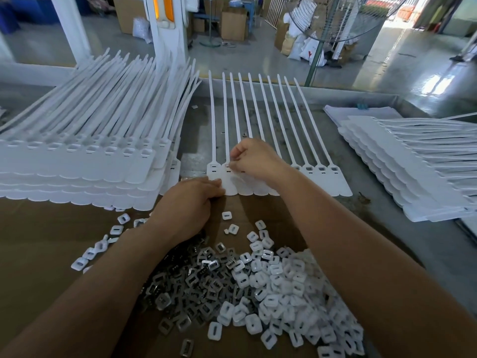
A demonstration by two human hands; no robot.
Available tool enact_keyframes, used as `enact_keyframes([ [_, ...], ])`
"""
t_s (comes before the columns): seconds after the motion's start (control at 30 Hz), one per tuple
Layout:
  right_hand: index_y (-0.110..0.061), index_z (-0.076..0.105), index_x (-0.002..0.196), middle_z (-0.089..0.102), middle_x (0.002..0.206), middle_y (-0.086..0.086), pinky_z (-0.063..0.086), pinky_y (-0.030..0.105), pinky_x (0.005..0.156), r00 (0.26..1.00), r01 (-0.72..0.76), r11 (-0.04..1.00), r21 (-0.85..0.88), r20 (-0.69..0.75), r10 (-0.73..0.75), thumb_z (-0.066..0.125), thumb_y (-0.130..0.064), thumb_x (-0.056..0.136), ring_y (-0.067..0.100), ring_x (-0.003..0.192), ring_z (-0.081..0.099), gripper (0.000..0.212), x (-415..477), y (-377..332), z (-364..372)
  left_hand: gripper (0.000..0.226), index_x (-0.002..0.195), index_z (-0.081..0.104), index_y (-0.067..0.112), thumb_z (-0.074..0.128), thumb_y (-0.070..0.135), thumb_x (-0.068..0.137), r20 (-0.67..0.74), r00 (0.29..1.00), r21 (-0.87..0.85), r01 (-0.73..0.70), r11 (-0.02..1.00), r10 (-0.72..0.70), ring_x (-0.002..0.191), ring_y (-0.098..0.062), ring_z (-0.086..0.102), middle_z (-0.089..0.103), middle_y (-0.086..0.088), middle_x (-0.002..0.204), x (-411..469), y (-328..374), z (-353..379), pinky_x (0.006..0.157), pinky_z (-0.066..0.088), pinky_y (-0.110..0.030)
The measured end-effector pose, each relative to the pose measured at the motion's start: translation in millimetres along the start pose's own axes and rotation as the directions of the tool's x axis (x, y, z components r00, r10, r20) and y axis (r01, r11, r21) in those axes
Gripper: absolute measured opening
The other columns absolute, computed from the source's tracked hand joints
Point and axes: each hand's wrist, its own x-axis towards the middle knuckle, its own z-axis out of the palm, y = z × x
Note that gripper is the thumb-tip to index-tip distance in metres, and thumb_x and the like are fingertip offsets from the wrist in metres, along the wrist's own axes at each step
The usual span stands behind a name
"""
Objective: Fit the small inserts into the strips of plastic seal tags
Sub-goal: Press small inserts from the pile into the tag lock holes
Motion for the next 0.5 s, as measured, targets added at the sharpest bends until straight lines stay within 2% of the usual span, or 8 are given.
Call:
enact_keyframes([
  [0.07,-0.017,0.062,0.101,0.060,0.103,-0.003,0.047,0.026,0.083,0.995,0.023,1.000,0.008,0.096,-0.023,0.064,-0.017,0.085,0.013,0.096,0.057,0.016,-8,-1,-10,0.046,0.124,0.056,0.023,0.040,-0.001,0.087,0.002,1.000,-0.004,0.006,1.000,-0.006,0.131,-0.007,0.032,0.044,0.010,0.137,1,0,0,0.105,0.018,-0.018],
  [0.13,-0.017,0.063,0.105,0.059,0.100,-0.007,0.043,0.017,0.074,0.987,0.066,0.998,-0.012,0.145,-0.064,0.065,-0.020,0.085,0.007,0.091,0.056,0.021,-20,0,-20,0.046,0.124,0.056,0.023,0.040,0.000,0.088,0.004,1.000,-0.002,0.005,1.000,-0.005,0.131,-0.007,0.032,0.044,0.010,0.137,1,1,0,0.104,0.018,-0.017],
  [0.23,-0.025,0.064,0.090,0.060,0.084,-0.017,0.039,0.012,0.067,0.969,0.134,0.990,-0.035,0.212,-0.124,0.065,-0.020,0.084,-0.003,0.077,0.056,0.008,-45,1,-34,0.047,0.126,0.053,0.022,0.039,-0.001,0.088,0.023,1.000,0.005,0.013,1.000,-0.013,0.132,-0.008,0.031,0.042,0.009,0.139,3,2,1,0.105,0.016,-0.017],
  [0.33,-0.032,0.063,0.076,0.062,0.073,-0.018,0.042,0.012,0.067,0.928,0.185,0.981,-0.059,0.338,-0.155,0.067,-0.017,0.082,-0.011,0.068,0.056,0.017,-71,3,-45,0.050,0.130,0.049,0.023,0.037,-0.002,0.088,0.057,0.998,0.032,0.039,0.999,-0.041,0.133,-0.006,0.027,0.038,0.012,0.141,5,2,2,0.106,0.013,-0.018],
  [0.4,-0.031,0.065,0.075,0.065,0.075,-0.011,0.048,0.017,0.071,0.898,0.191,0.979,-0.064,0.414,-0.149,0.068,-0.015,0.081,-0.006,0.066,0.056,0.017,-82,5,-49,0.050,0.130,0.048,0.024,0.036,-0.002,0.089,0.060,0.997,0.041,0.047,0.998,-0.050,0.133,-0.005,0.026,0.037,0.013,0.141,5,2,2,0.106,0.011,-0.017],
  [0.5,-0.028,0.067,0.076,0.067,0.080,-0.008,0.050,0.022,0.078,0.893,0.175,0.981,-0.087,0.433,-0.121,0.071,-0.016,0.079,0.001,0.072,0.058,0.013,-89,12,-47,0.049,0.131,0.047,0.023,0.036,-0.001,0.090,0.062,0.997,0.054,0.036,0.998,-0.039,0.133,-0.004,0.026,0.037,0.013,0.141,5,1,1,0.103,0.010,-0.014],
])
